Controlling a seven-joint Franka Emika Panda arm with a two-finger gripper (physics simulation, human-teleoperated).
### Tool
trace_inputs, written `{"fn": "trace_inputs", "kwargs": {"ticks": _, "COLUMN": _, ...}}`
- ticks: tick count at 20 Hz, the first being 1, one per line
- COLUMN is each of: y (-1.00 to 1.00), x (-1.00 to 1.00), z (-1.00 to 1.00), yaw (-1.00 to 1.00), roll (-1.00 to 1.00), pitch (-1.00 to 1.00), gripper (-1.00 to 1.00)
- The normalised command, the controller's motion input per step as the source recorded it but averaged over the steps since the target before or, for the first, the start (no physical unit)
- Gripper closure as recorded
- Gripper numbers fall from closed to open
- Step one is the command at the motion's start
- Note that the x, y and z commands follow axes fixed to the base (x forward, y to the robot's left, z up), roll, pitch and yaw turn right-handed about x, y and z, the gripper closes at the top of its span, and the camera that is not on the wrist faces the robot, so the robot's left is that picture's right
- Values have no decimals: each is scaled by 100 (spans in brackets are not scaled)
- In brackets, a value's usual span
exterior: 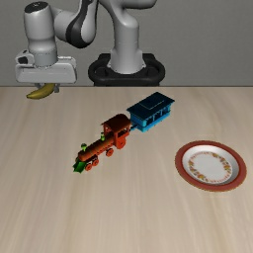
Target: Pick up the banana and put it on the plate
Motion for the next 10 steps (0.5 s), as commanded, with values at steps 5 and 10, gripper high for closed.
{"fn": "trace_inputs", "kwargs": {"ticks": 5, "y": 0, "x": 60, "z": 40, "yaw": 0, "roll": 0, "pitch": 0, "gripper": 100}}
{"fn": "trace_inputs", "kwargs": {"ticks": 10, "y": 0, "x": 100, "z": 0, "yaw": 0, "roll": 0, "pitch": 0, "gripper": 100}}
